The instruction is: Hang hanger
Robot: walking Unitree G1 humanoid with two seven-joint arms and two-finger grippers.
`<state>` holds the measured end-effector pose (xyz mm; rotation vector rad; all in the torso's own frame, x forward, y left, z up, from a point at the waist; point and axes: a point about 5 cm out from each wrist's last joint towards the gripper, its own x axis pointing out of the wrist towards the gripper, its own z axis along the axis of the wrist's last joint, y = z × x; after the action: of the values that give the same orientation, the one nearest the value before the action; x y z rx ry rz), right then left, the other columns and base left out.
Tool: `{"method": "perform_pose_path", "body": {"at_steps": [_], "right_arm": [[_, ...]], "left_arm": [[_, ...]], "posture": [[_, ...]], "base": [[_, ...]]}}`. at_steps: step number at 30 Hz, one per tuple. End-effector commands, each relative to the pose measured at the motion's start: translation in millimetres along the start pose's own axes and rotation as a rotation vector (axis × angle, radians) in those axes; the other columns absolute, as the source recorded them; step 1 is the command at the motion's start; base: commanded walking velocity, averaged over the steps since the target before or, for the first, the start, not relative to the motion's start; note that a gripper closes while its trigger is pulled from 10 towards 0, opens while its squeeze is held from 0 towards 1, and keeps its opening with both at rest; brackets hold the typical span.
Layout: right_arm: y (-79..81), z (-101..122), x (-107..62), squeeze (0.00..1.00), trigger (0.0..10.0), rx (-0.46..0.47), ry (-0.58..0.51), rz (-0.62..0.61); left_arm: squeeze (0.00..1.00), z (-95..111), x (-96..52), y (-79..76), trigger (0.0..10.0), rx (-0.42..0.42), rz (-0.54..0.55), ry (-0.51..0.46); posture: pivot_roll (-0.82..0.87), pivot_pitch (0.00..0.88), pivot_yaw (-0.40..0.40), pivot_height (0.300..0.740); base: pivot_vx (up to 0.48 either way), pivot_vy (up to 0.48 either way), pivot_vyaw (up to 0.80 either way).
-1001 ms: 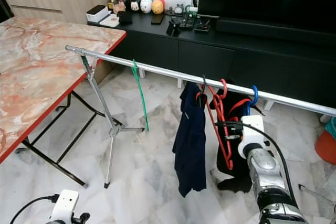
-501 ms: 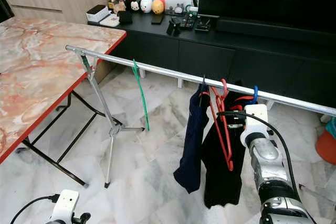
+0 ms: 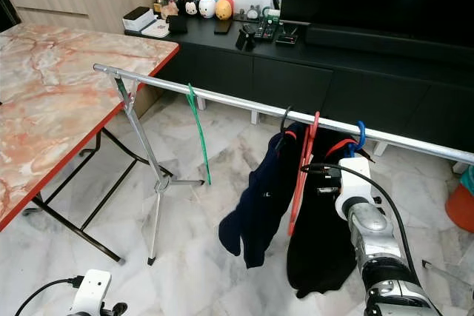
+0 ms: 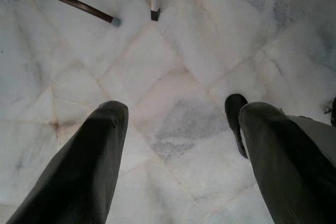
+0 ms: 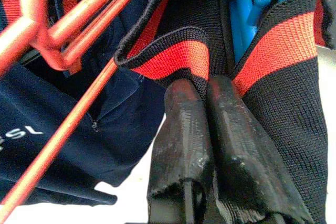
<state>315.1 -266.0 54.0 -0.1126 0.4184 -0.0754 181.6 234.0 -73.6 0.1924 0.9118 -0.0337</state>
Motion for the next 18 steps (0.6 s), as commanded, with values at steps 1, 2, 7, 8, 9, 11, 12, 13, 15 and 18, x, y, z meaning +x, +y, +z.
{"method": "perform_pose_path", "body": {"at_steps": [1,2,7,8,9,11,12,13,15,18], "right_arm": [[0.6,-4.8,-0.2,0.07,10.0,0.024,0.024,-0.004],[0.4,-4.6,-0.2,0.07,10.0,0.025,0.024,-0.004],[-1.9,-2.0,0.1,1.0,10.0,0.043,0.012,-0.014],[-1.9,-1.7,0.1,1.0,10.0,0.047,0.011,-0.012],[-1.9,-1.7,0.1,1.0,10.0,0.047,0.011,-0.012],[-2.3,1.3,0.6,1.0,10.0,0.047,0.003,-0.011],[-2.3,1.6,0.7,1.0,10.0,0.047,0.003,-0.011],[-2.4,3.0,0.7,1.0,10.0,0.049,-0.006,-0.01],[-3.6,9.4,1.1,1.0,10.0,0.05,-0.034,-0.01],[-5.5,15.0,0.9,1.0,10.0,0.04,-0.056,-0.016]], "left_arm": [[0.0,-8.8,-2.5,4.5,10.0,0.005,0.005,0.033],[0.0,-9.0,-2.6,4.4,10.0,0.005,0.005,0.033],[0.0,-10.4,-2.8,3.8,10.0,0.004,0.005,0.039],[0.0,-10.5,-2.8,3.7,10.0,0.003,0.005,0.039],[0.0,-10.5,-2.8,3.7,10.0,0.003,0.005,0.039],[0.0,-10.3,-2.7,3.7,10.0,0.003,0.005,0.039],[0.0,-10.3,-2.7,3.7,10.0,0.003,0.005,0.039],[0.0,-10.2,-2.7,3.7,10.0,0.003,0.005,0.039],[0.0,-9.9,-2.7,3.8,10.0,0.003,0.005,0.037],[0.0,-9.9,-2.6,3.5,10.0,0.004,0.004,0.037]], "posture": [[0.02,0.0,0.064,0.74],[0.02,0.0,0.064,0.74],[0.02,0.0,0.063,0.74],[0.02,0.0,0.062,0.74],[0.02,0.0,0.062,0.74],[0.02,0.0,0.062,0.74],[0.02,0.0,0.062,0.74],[0.02,0.0,0.062,0.74],[0.02,0.0,0.062,0.74],[0.02,0.0,0.062,0.74]], "base": [[0.0,0.0,0.0],[0.0,0.0,0.0],[0.0,0.0,0.0],[0.0,0.0,0.0],[0.0,0.0,0.0],[0.0,0.0,0.0],[0.0,0.0,0.0],[0.0,0.0,0.0],[0.0,0.0,0.0],[0.0,0.0,0.0]]}}
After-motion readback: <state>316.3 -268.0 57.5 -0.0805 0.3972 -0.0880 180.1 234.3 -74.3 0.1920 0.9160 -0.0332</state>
